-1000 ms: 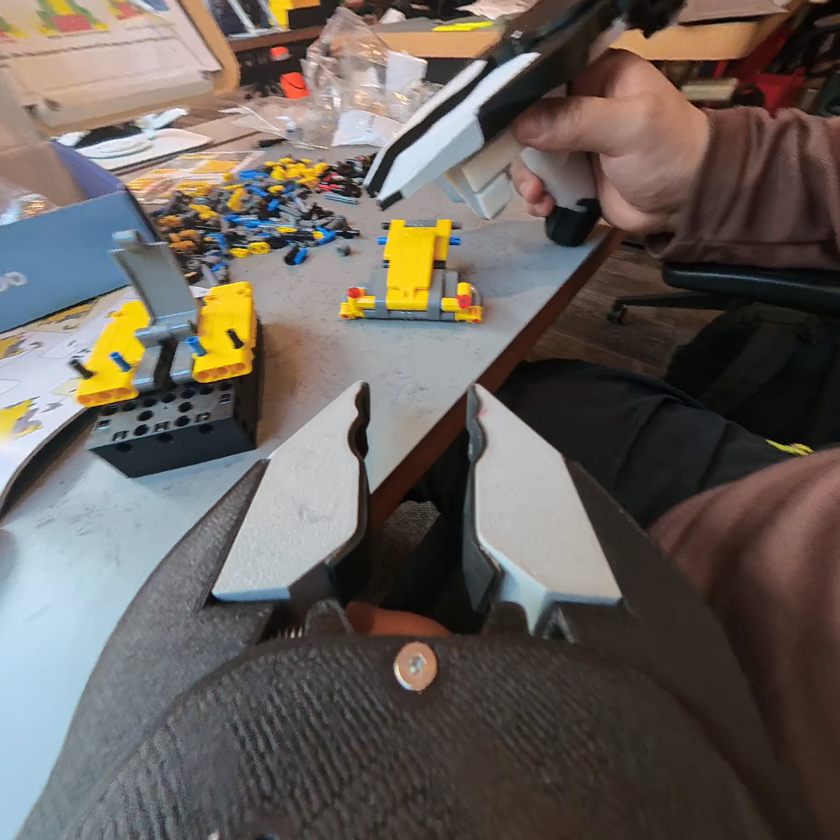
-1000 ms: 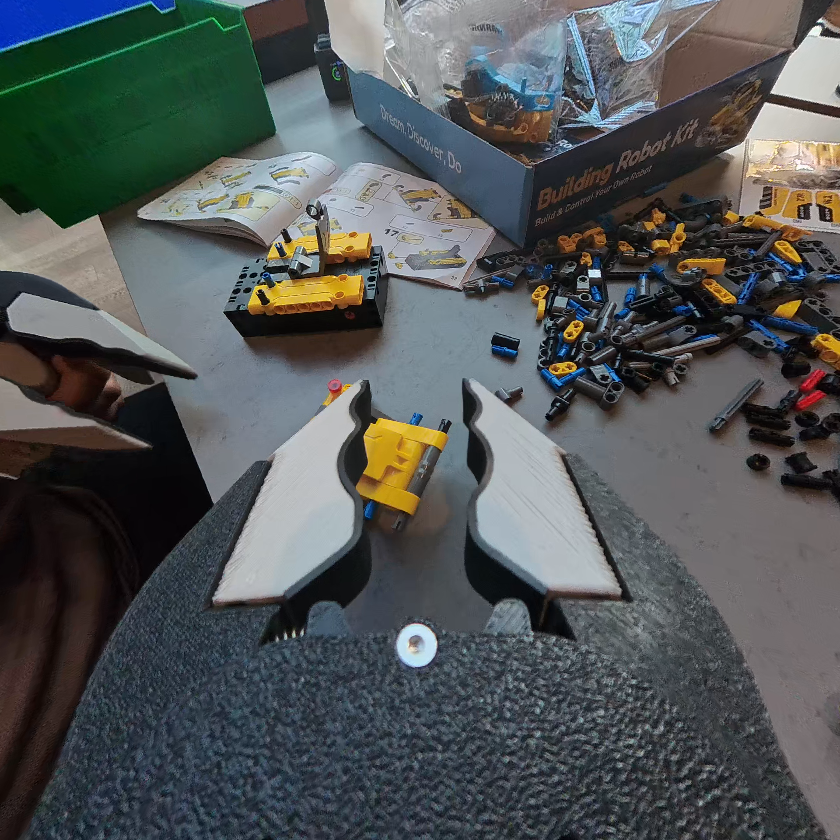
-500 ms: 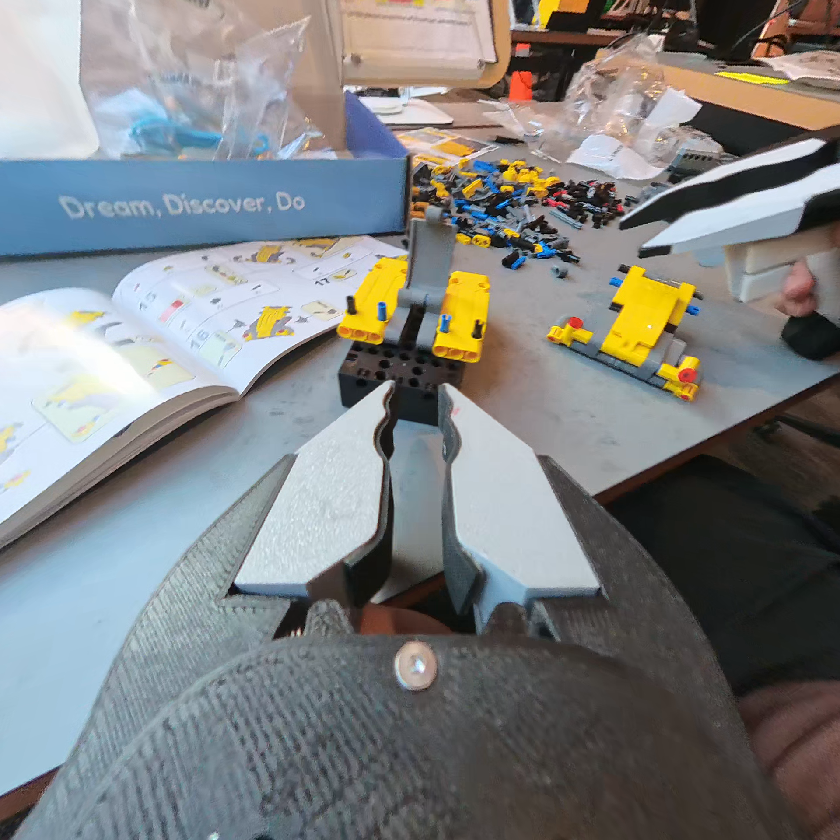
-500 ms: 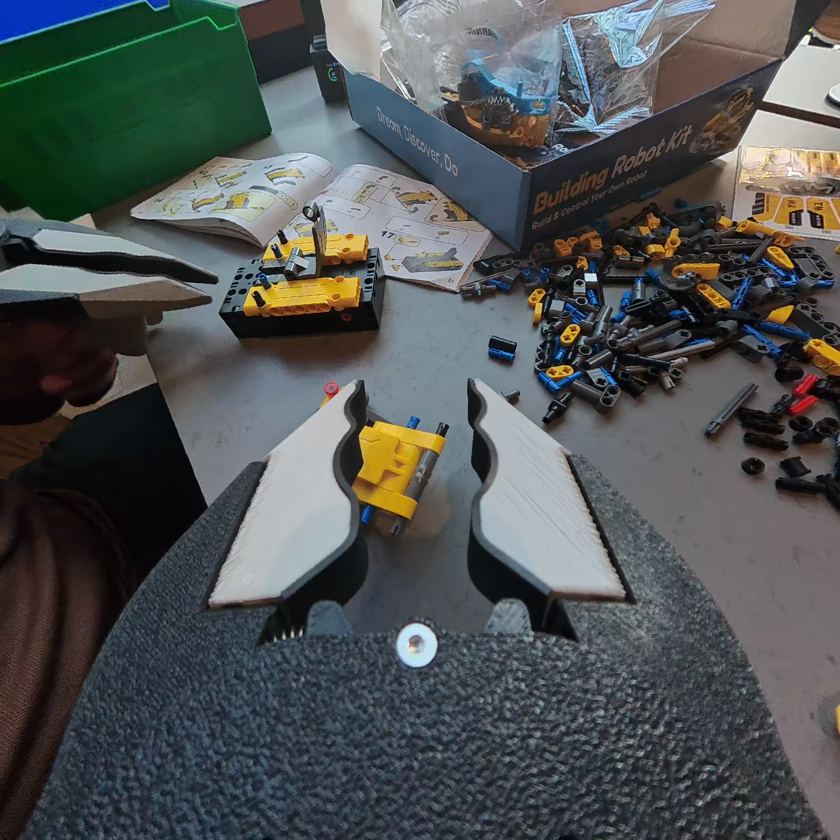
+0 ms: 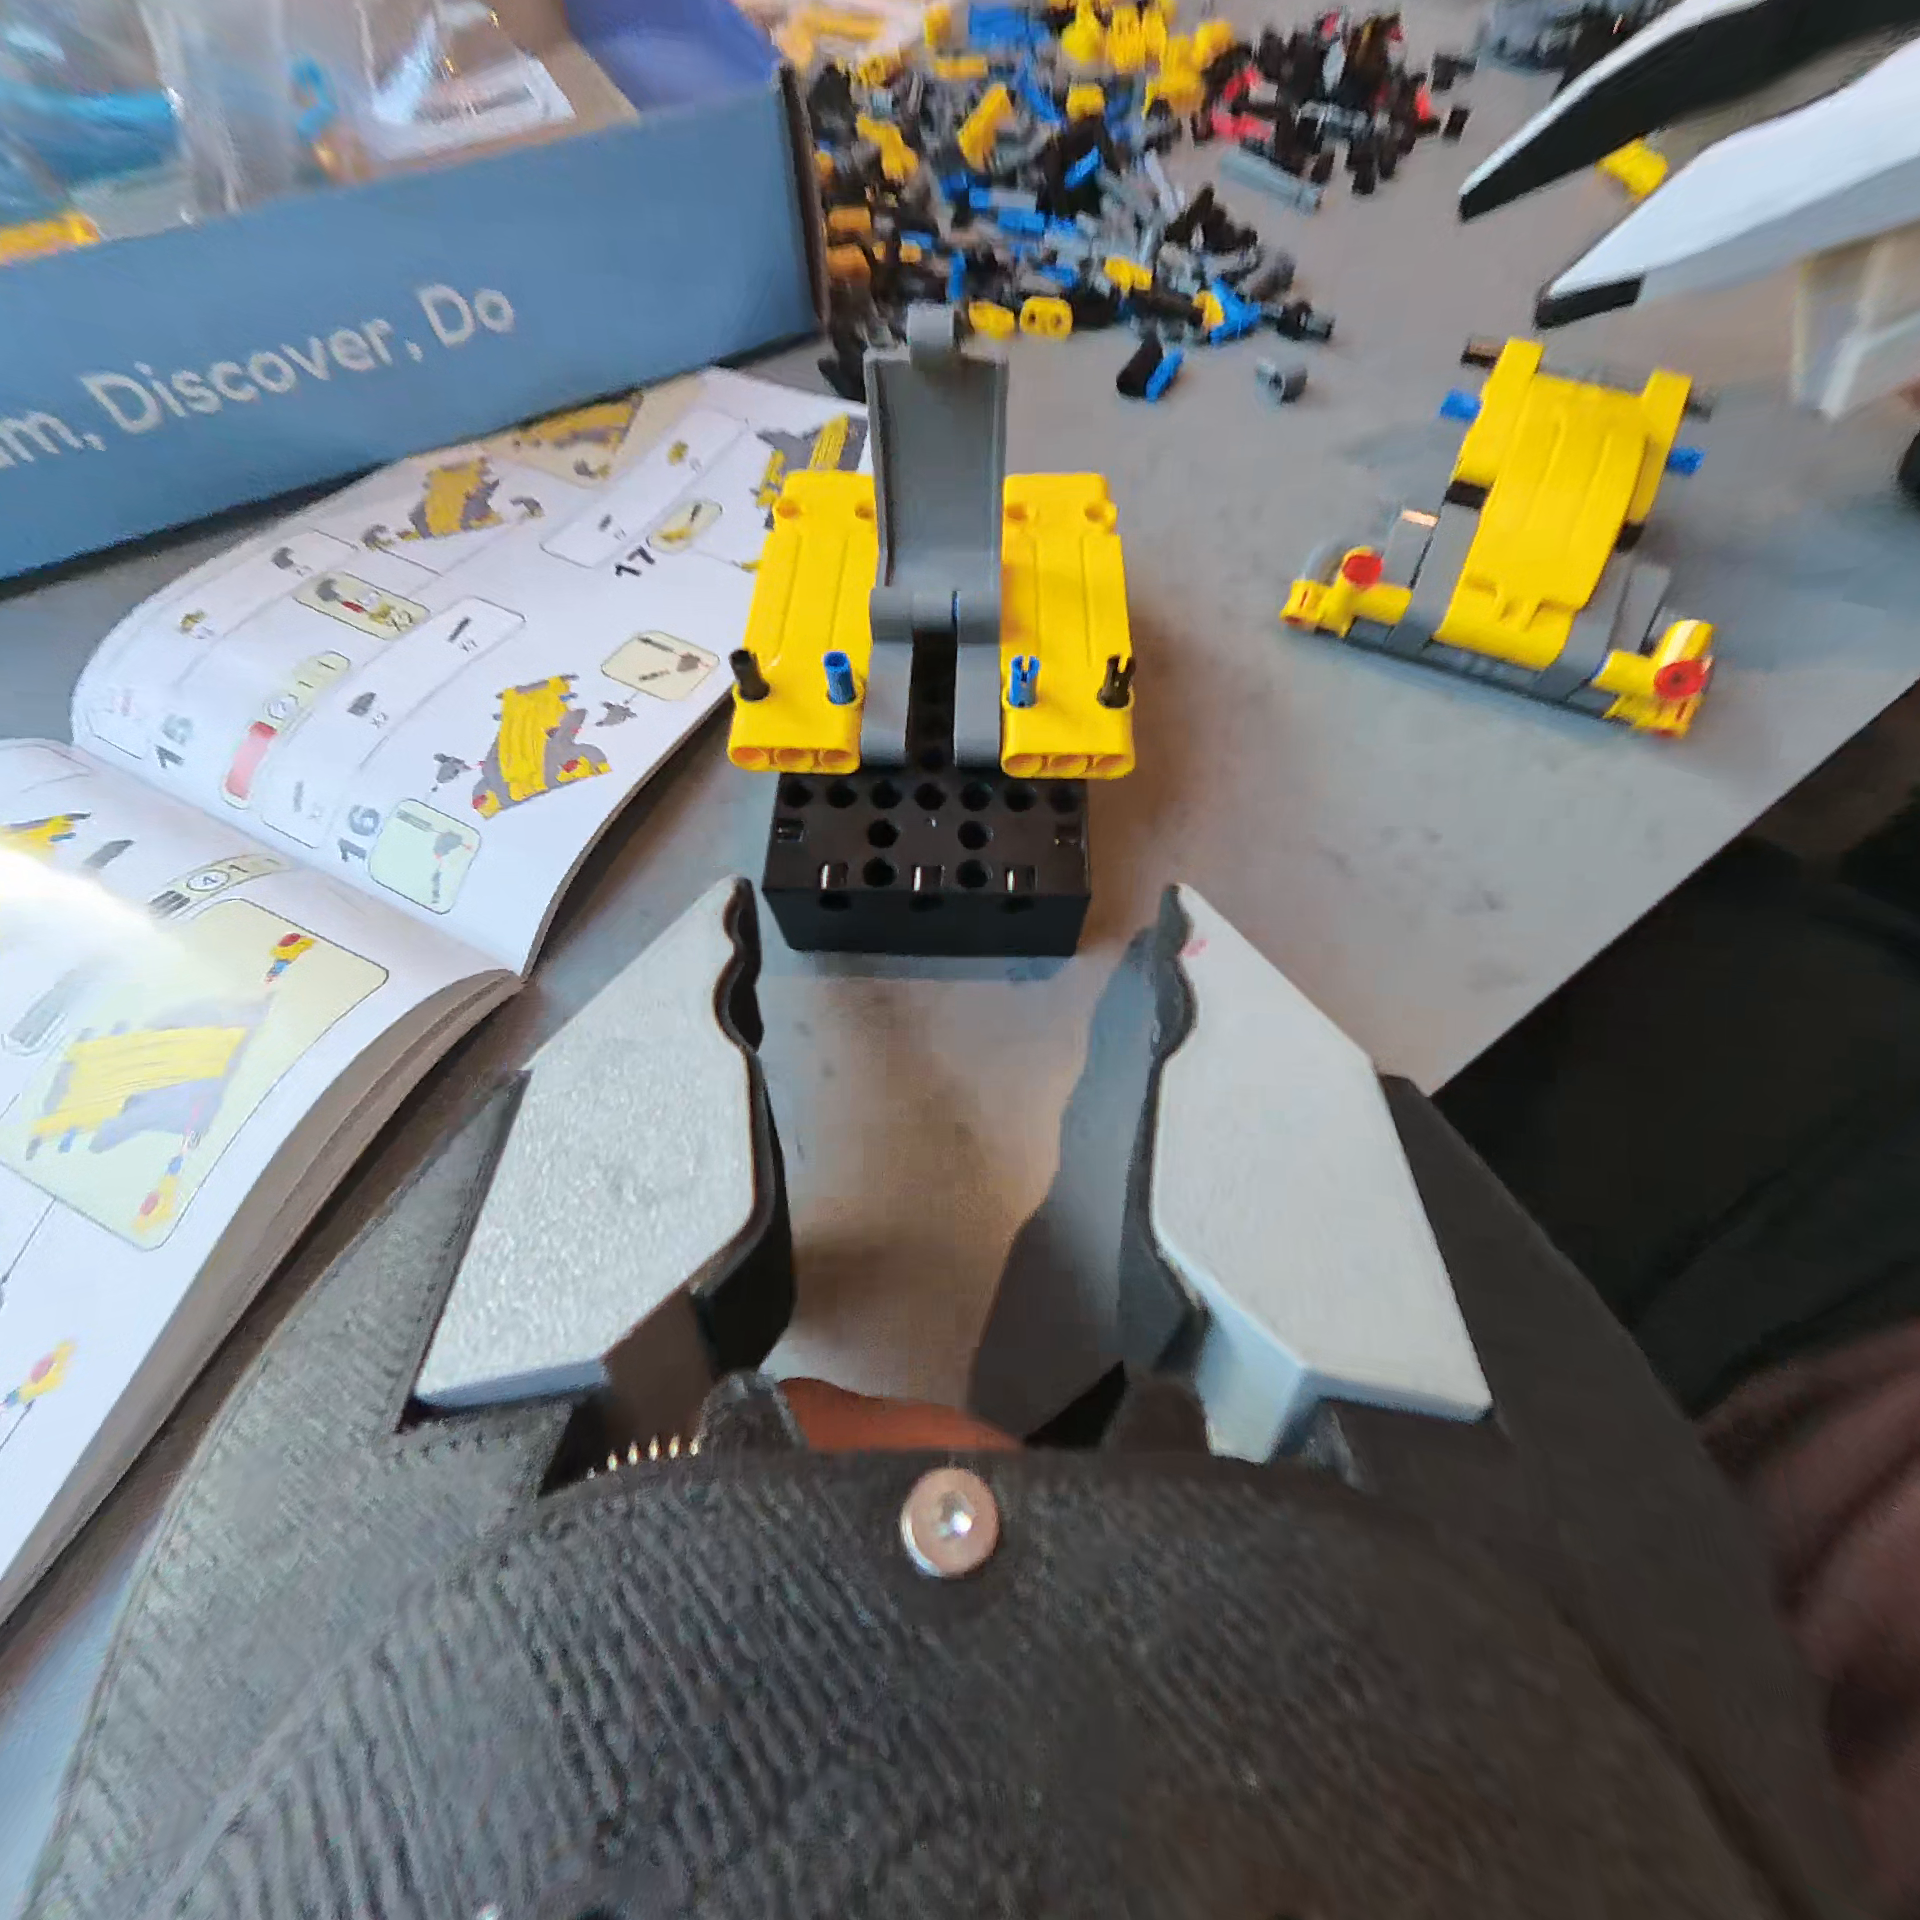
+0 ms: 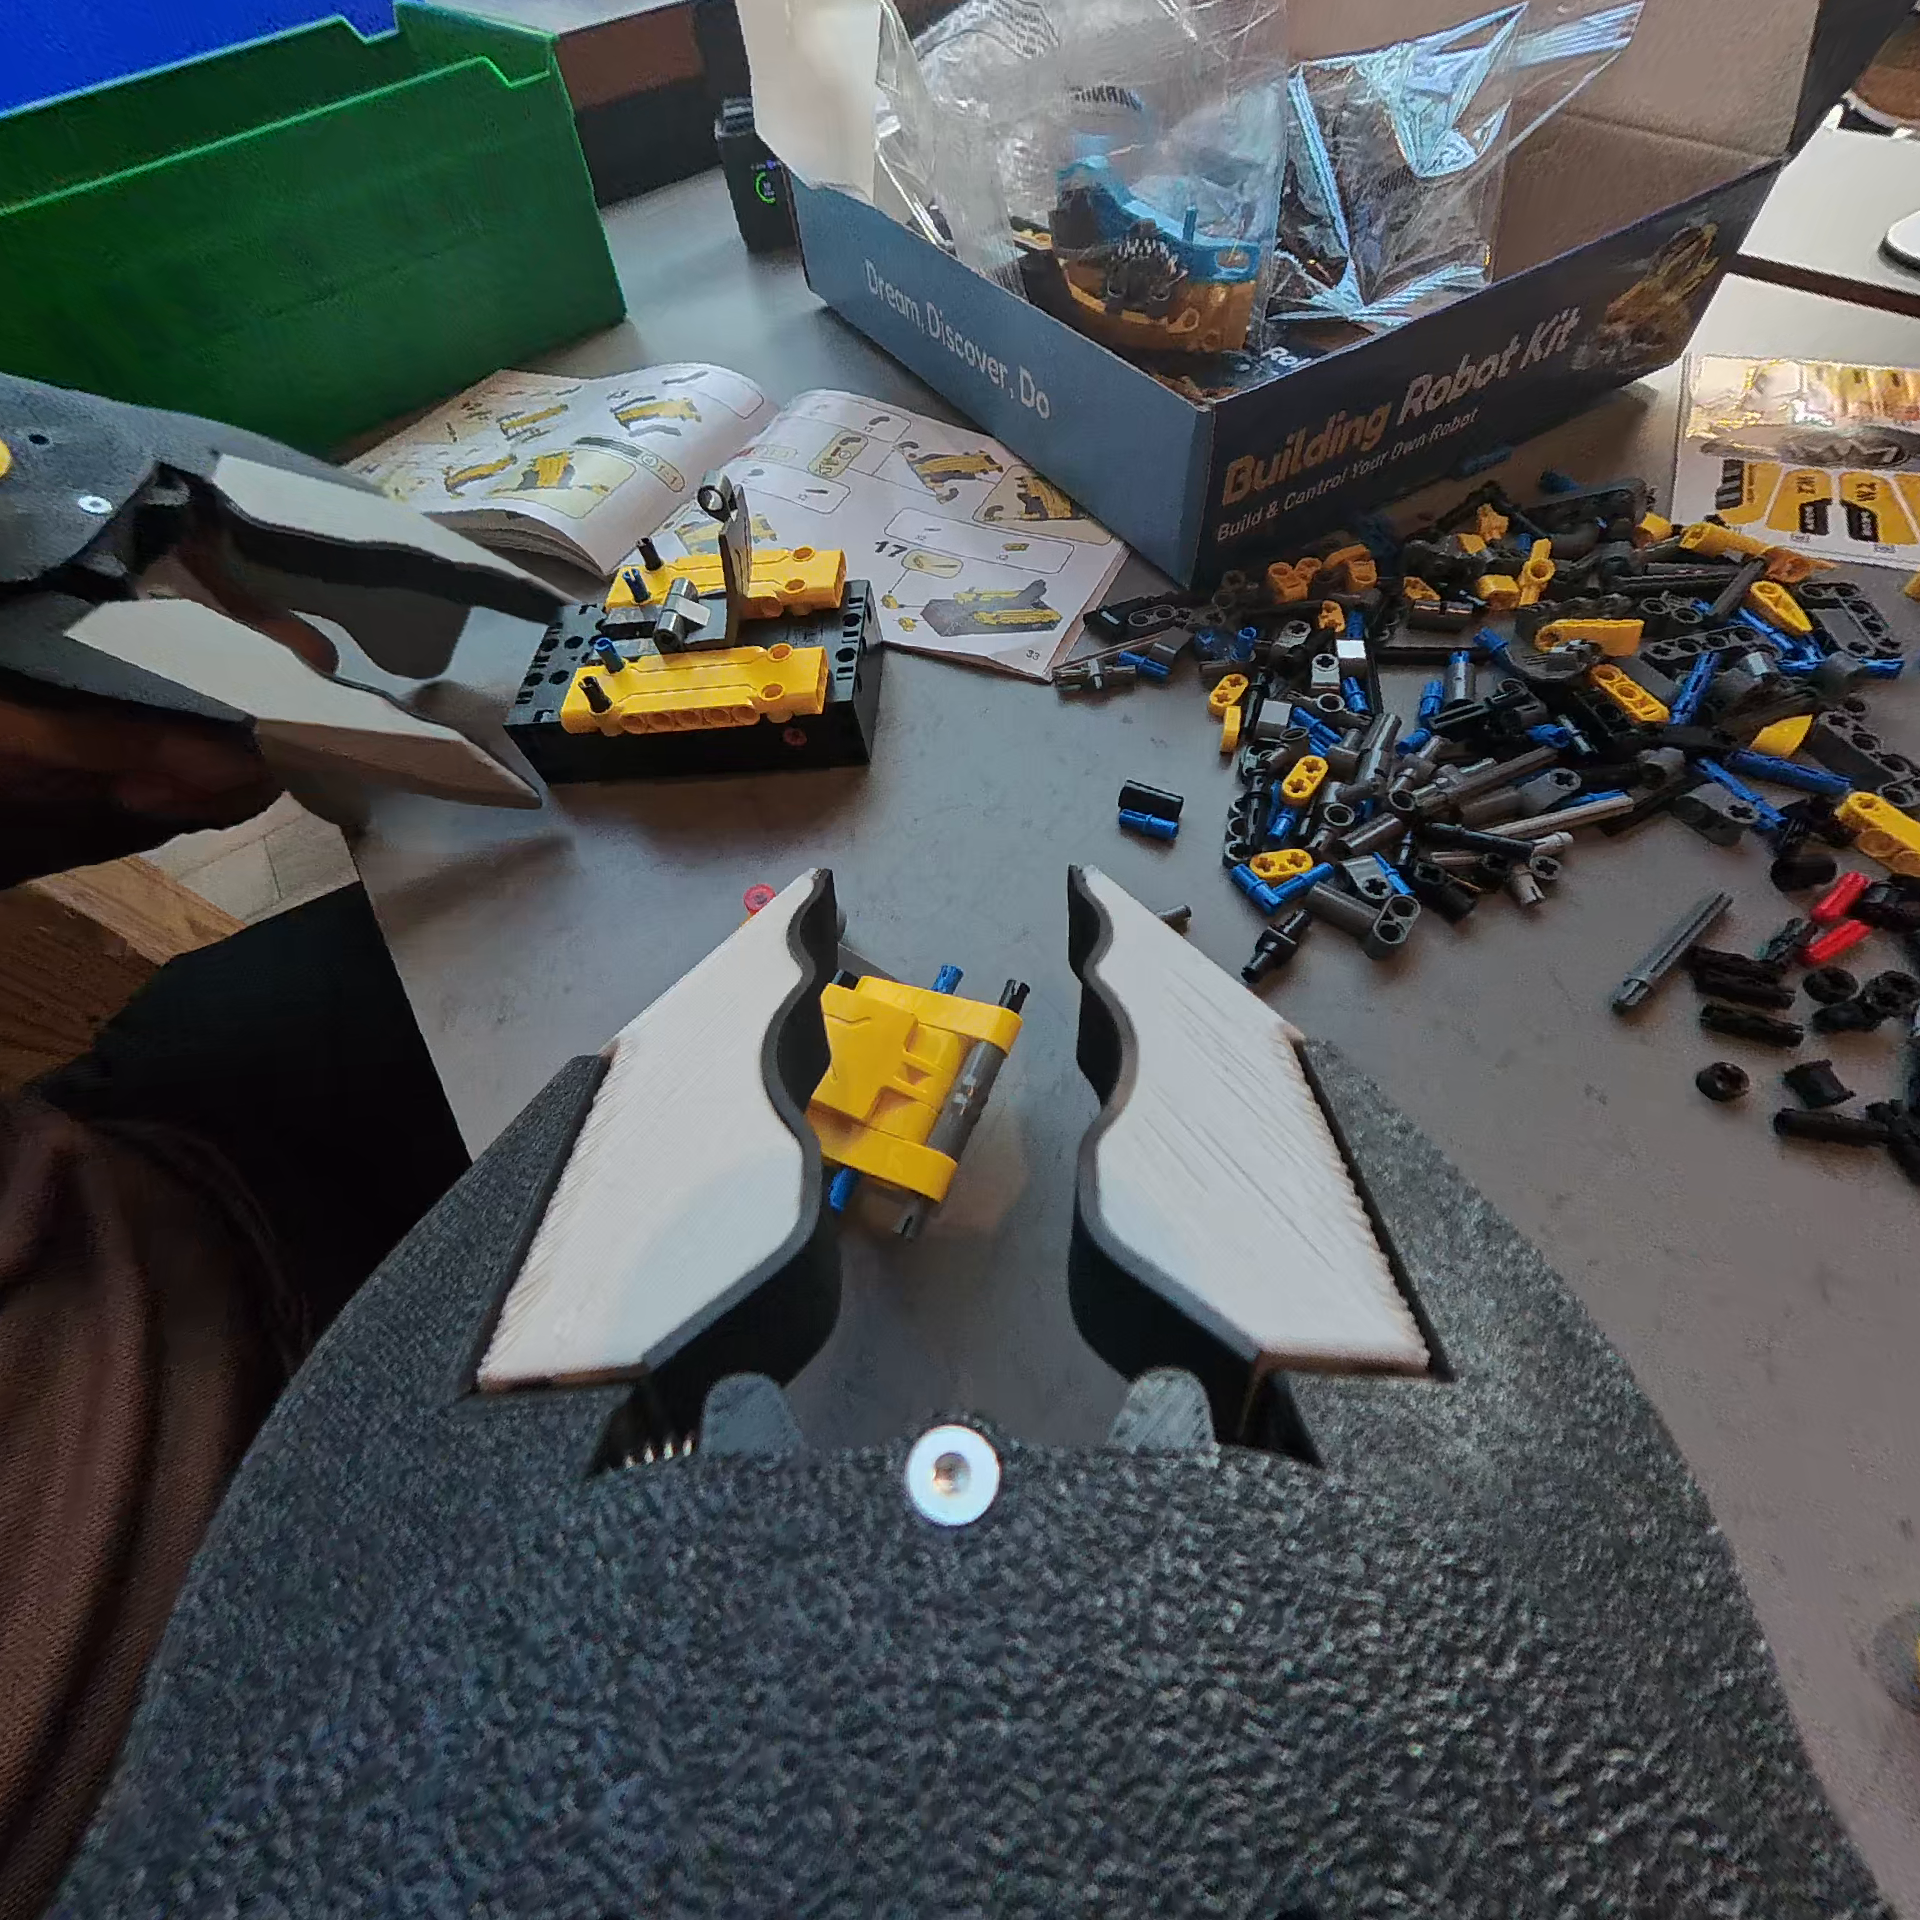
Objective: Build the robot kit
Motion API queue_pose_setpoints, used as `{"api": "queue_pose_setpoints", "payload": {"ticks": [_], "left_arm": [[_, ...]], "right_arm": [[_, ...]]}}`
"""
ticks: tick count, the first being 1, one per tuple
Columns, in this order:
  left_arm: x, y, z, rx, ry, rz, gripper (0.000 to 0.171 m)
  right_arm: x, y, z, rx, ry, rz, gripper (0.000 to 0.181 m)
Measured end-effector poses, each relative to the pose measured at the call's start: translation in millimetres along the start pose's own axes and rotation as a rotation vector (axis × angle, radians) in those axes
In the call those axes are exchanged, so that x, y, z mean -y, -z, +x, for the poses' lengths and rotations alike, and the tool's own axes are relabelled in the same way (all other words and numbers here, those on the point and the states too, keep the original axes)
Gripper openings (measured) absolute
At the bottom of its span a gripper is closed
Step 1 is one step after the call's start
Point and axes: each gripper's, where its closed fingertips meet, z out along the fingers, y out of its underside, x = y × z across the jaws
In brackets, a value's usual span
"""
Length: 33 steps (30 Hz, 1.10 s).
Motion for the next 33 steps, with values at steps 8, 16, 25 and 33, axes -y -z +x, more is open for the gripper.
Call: {"api": "queue_pose_setpoints", "payload": {"ticks": [8,16,25,33], "left_arm": [[-1.0,1.5,-8.9,0.042,0.018,-0.003,0.059],[-11.5,25.8,-5.0,0.072,0.051,0.06,0.059],[-9.7,40.1,22.3,0.001,0.096,0.17,0.061],[-5.4,40.3,36.3,-0.078,0.064,0.219,0.063]], "right_arm": [[0.4,-1.5,-0.9,-0.007,0.009,-0.001,0.045],[1.3,-0.8,0.1,-0.011,0.004,0.007,0.044],[2.0,-2.7,-0.7,-0.007,0.01,0.006,0.044],[3.7,-1.6,-0.7,-0.004,0.004,0.02,0.044]]}}
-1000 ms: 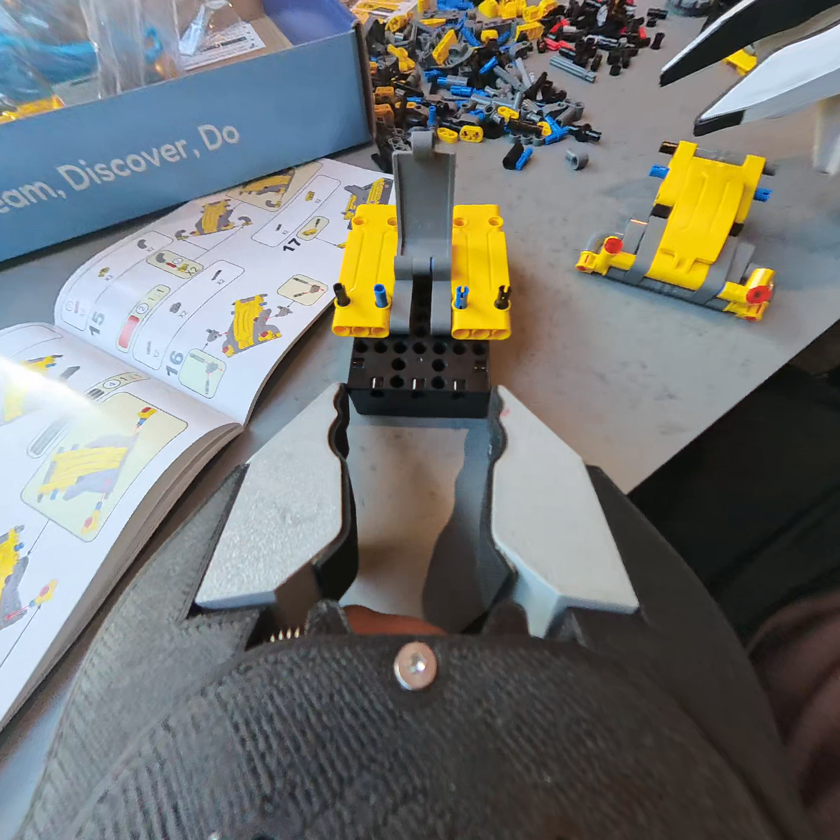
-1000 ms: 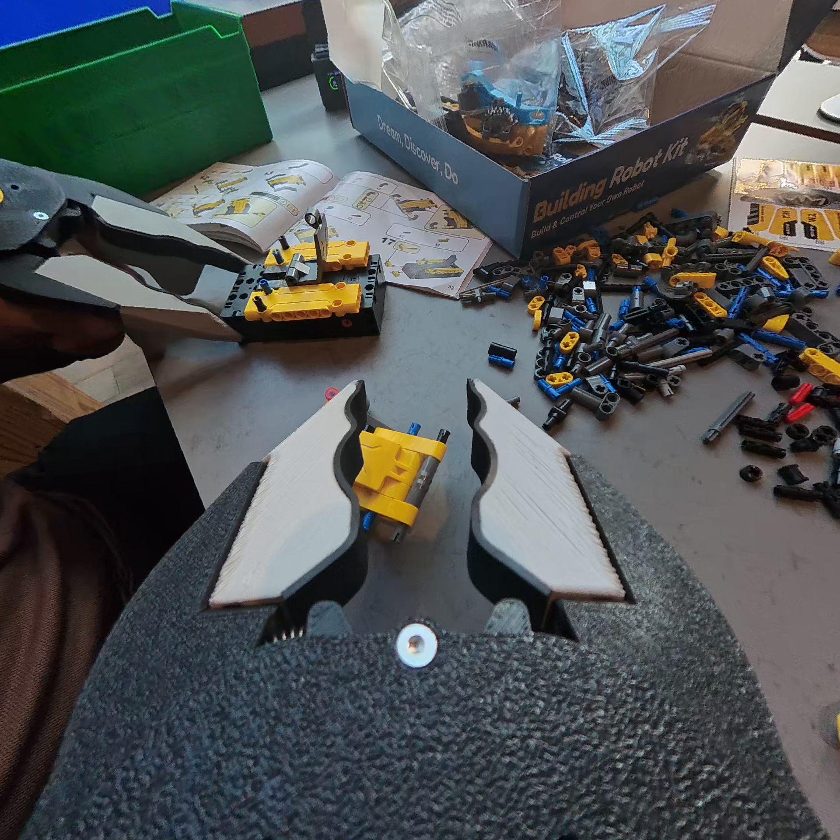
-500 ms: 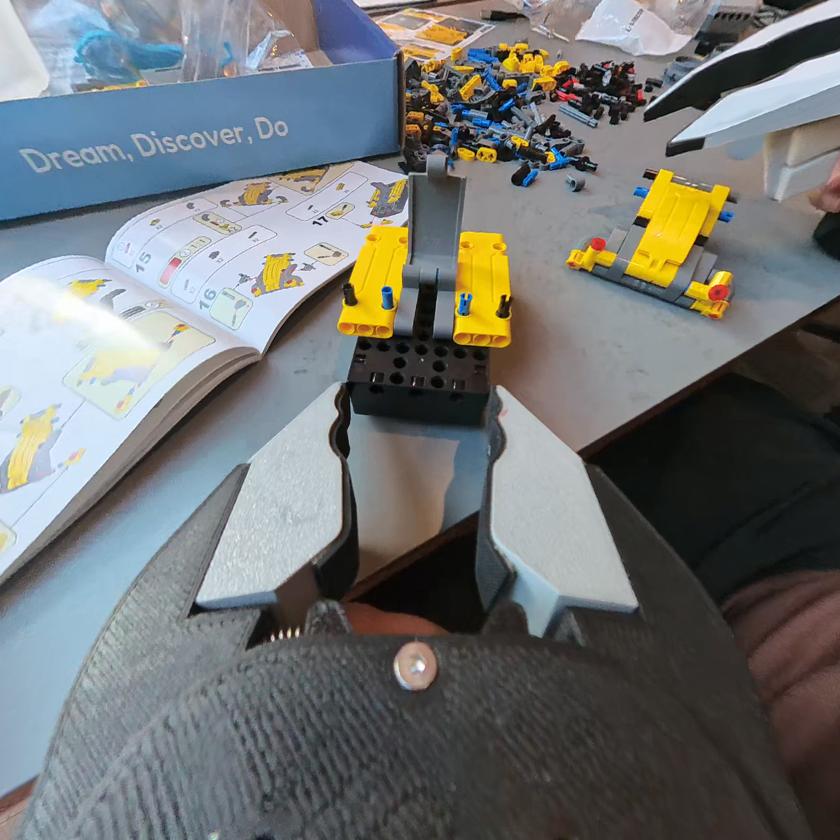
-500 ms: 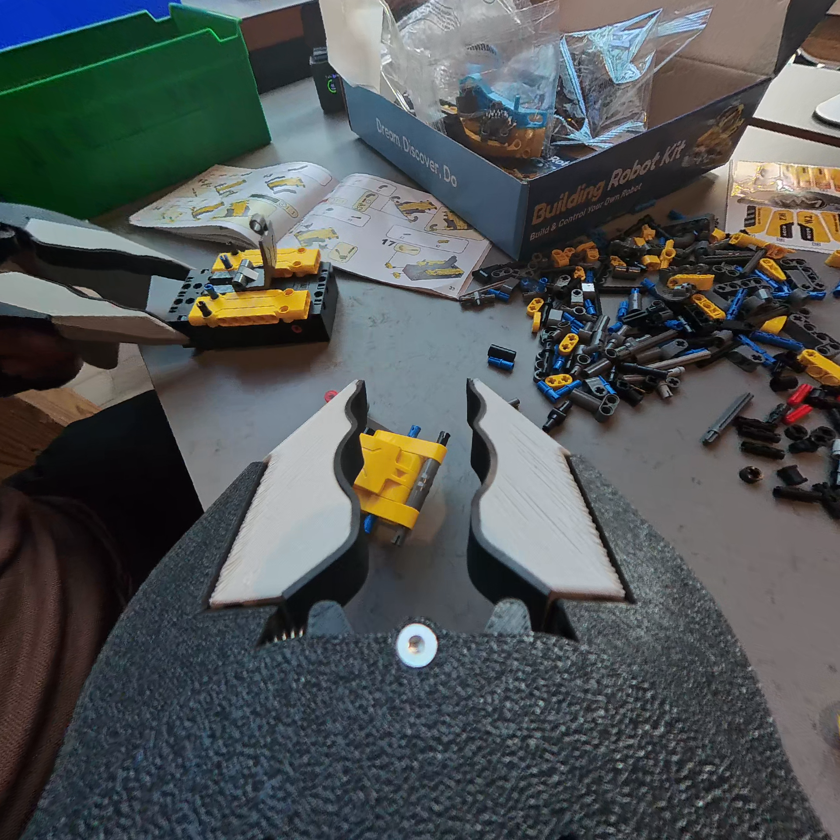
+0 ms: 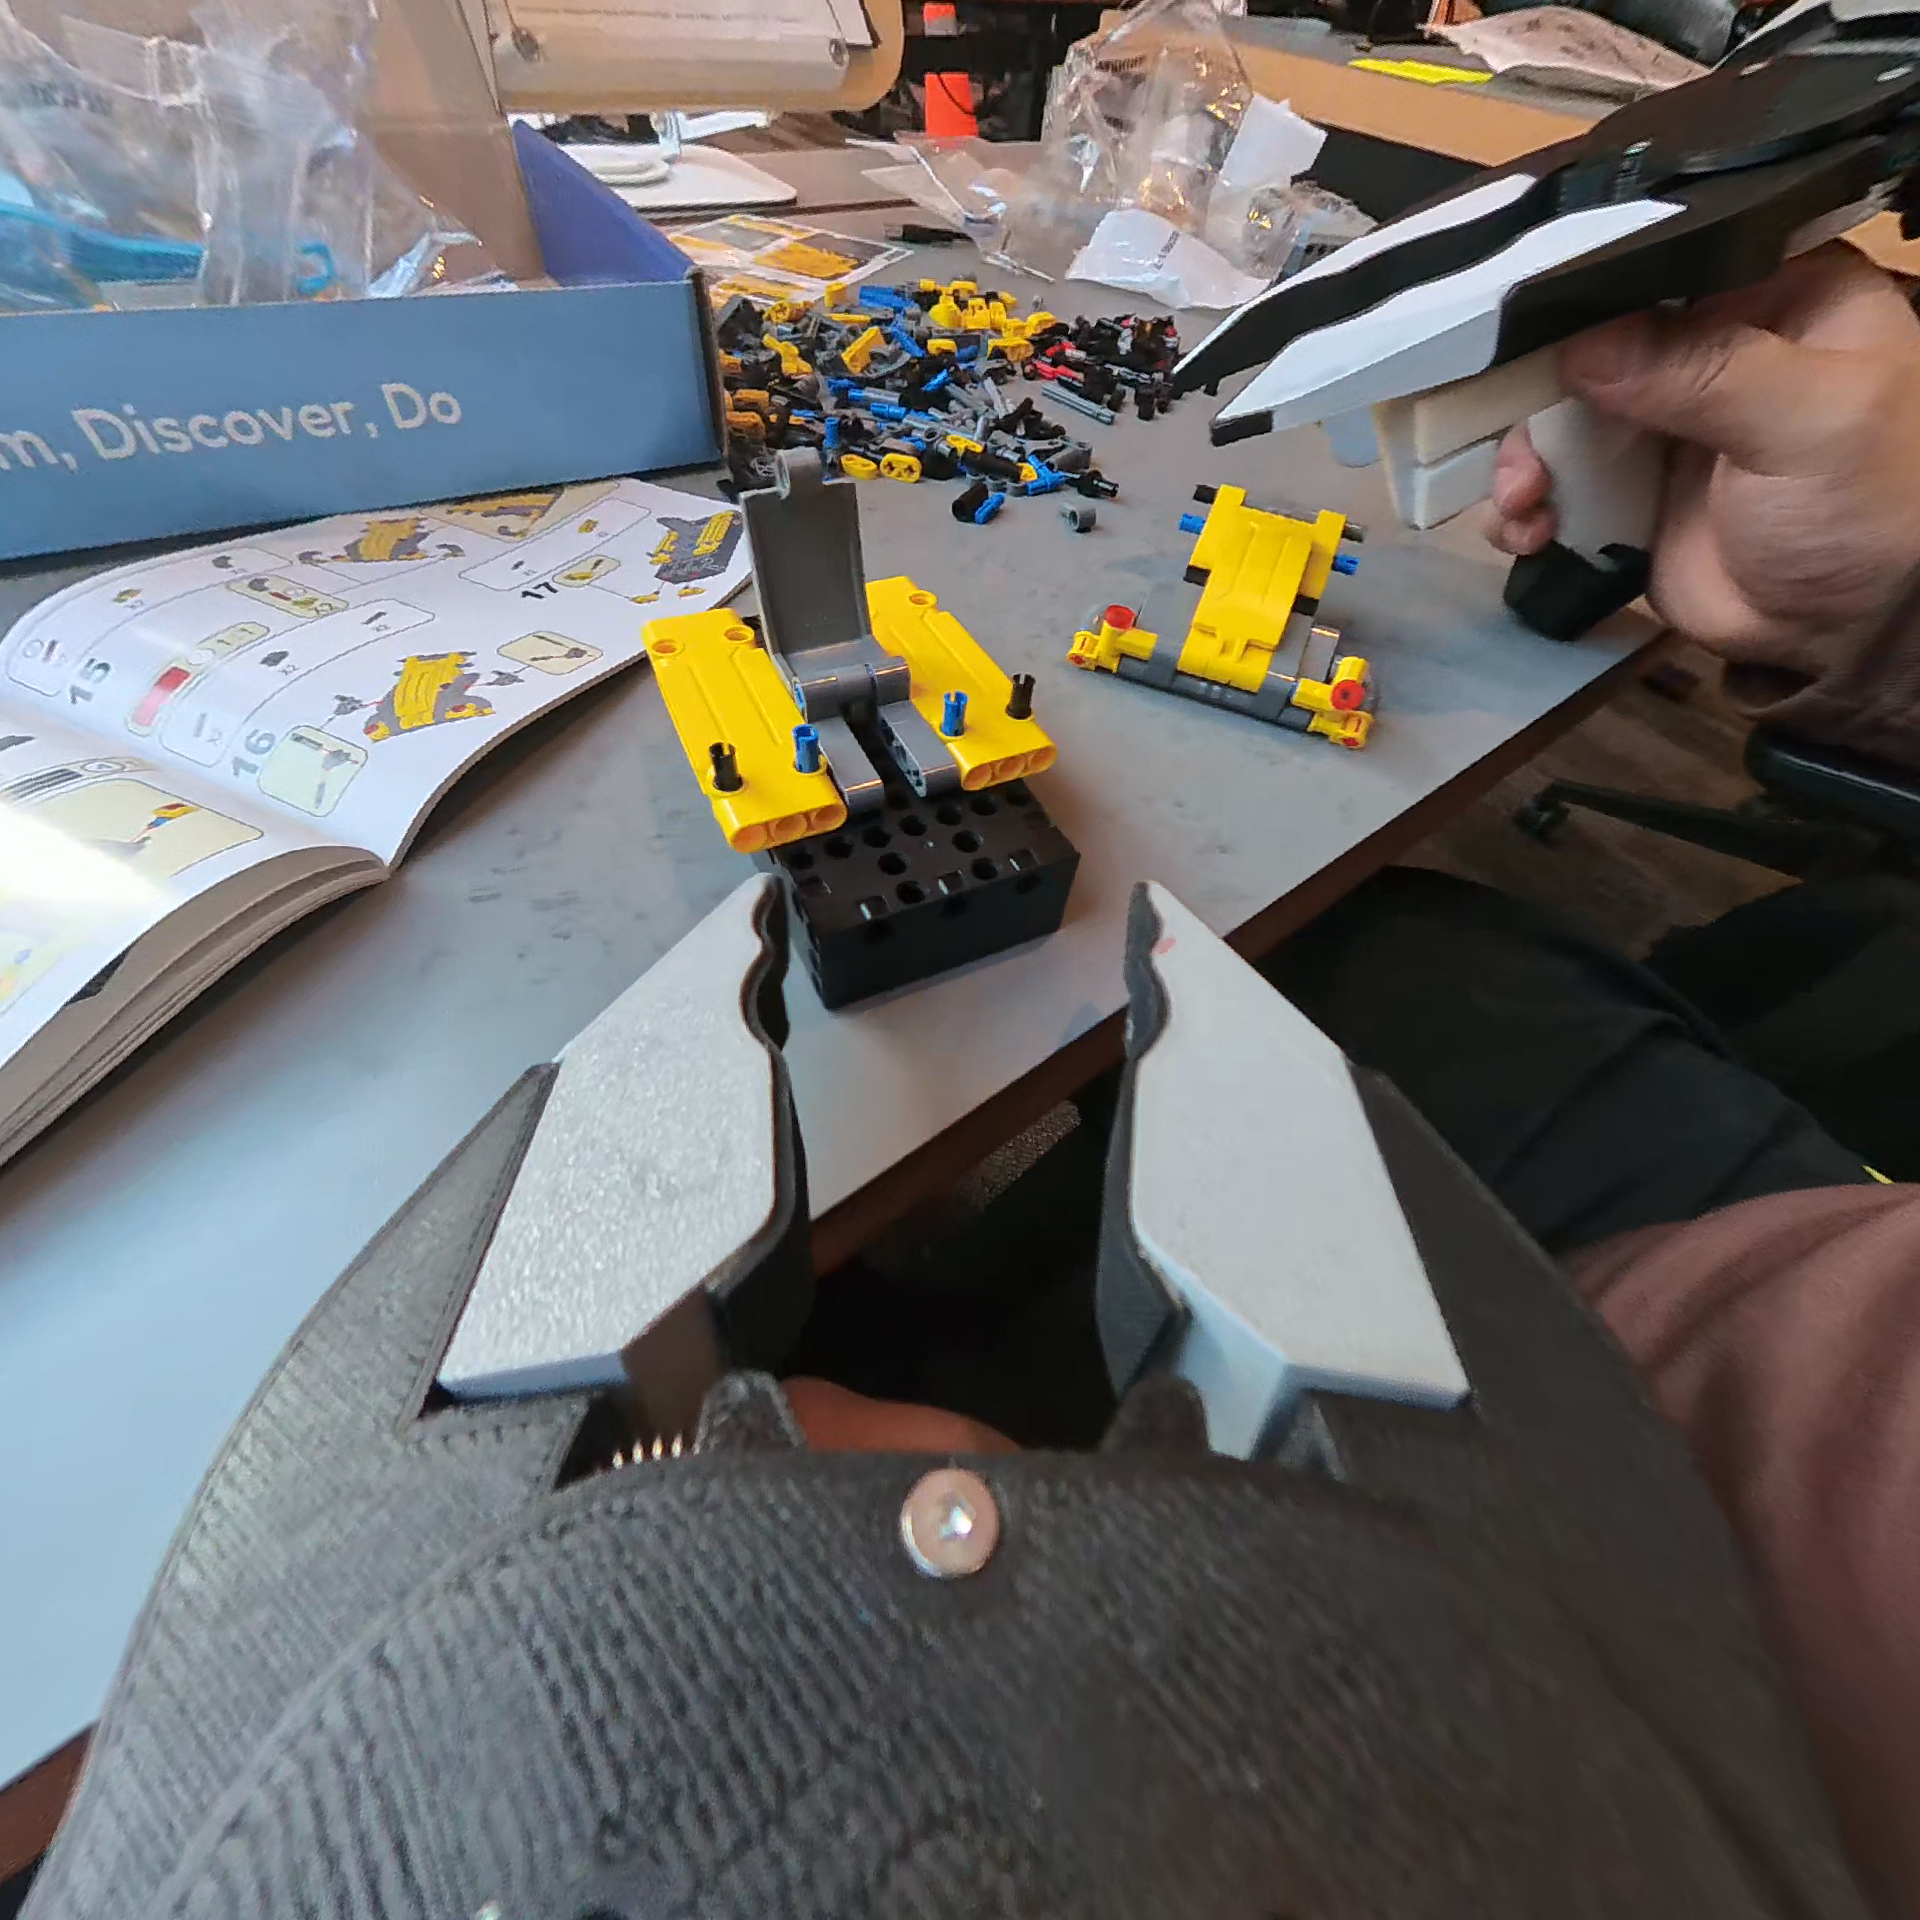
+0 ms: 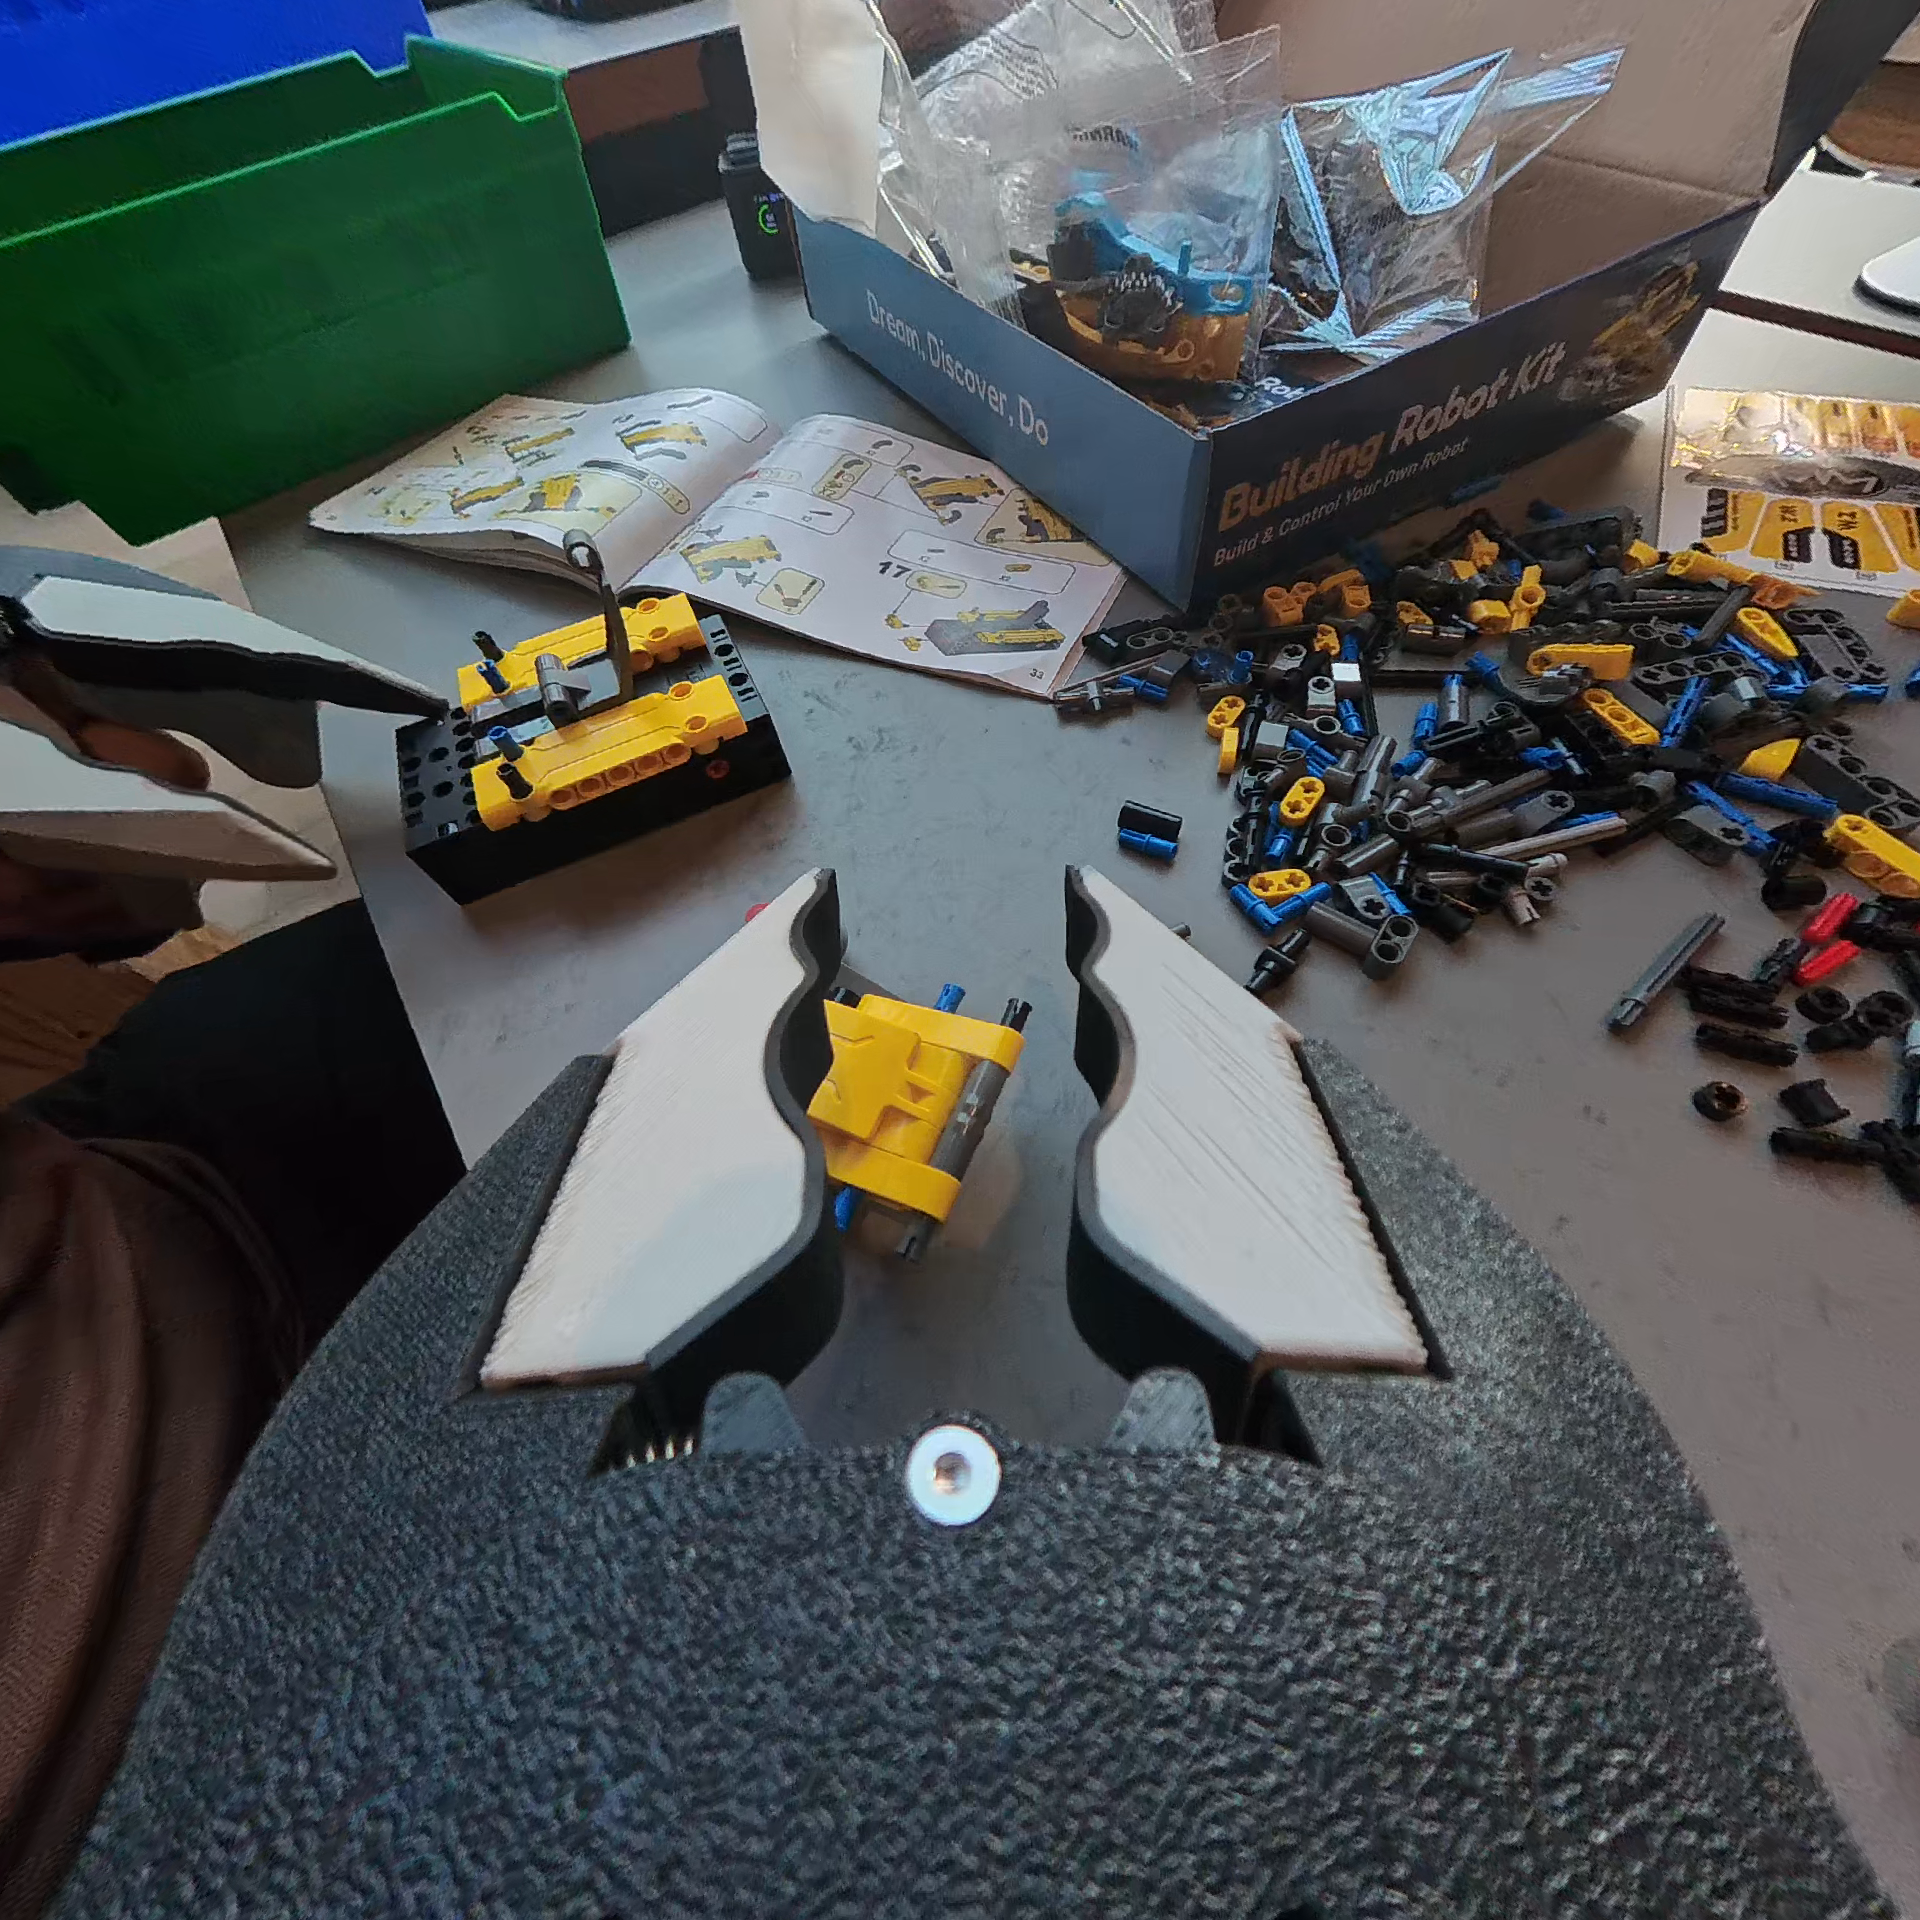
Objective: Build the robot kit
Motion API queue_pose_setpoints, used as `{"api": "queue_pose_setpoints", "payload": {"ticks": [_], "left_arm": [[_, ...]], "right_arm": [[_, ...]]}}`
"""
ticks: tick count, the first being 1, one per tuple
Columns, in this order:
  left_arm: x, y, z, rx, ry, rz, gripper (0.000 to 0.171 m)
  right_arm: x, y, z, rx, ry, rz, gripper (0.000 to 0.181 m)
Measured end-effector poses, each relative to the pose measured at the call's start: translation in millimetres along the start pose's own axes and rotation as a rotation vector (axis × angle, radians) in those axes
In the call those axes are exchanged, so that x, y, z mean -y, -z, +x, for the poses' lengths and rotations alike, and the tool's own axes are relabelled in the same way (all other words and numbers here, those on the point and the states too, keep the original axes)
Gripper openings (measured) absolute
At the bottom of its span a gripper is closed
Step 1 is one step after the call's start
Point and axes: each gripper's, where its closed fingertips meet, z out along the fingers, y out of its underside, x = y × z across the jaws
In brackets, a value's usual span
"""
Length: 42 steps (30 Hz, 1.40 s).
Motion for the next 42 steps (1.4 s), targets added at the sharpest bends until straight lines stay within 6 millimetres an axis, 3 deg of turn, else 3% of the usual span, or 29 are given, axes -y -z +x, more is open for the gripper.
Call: {"api": "queue_pose_setpoints", "payload": {"ticks": [5,14,18,20,22,24,27,29,30,35,42], "left_arm": [[3.8,0.6,-4.8,0.001,-0.005,0.029,0.061],[12.8,4.1,-5.3,0.001,-0.025,0.088,0.081],[11.7,4.1,-12.5,0.016,-0.015,0.082,0.079],[11.4,4.3,-14.6,0.018,-0.008,0.081,0.079],[11.0,4.0,-16.0,0.021,-0.002,0.08,0.078],[10.3,3.6,-19.4,0.036,-0.003,0.077,0.078],[11.8,5.5,-22.7,0.044,0.011,0.085,0.077],[12.6,5.7,-22.1,0.036,0.022,0.088,0.076],[12.2,5.2,-21.2,0.032,0.023,0.084,0.076],[10.1,3.2,-17.3,0.029,0.006,0.071,0.076],[8.0,4.0,-14.7,0.016,0.015,0.061,0.076]], "right_arm": [[0.7,0.7,-0.7,0.005,0.0,0.006,0.044],[4.5,4.6,4.8,-0.023,-0.012,0.035,0.041],[12.0,28.6,50.5,-0.311,0.04,0.06,0.03],[15.6,39.9,61.0,-0.335,0.002,0.093,0.03],[18.0,45.8,55.9,-0.264,-0.051,0.118,0.032],[17.0,47.7,38.3,-0.168,-0.081,0.108,0.041],[0.0,40.5,11.0,-0.092,-0.058,0.017,0.037],[-10.4,33.9,-1.5,-0.073,0.007,-0.034,0.019],[-16.0,31.0,-1.1,-0.092,0.038,-0.069,0.012],[-33.4,17.0,3.2,-0.114,0.06,-0.172,0.019],[-11.3,25.9,28.6,-0.184,0.036,-0.043,0.024]]}}
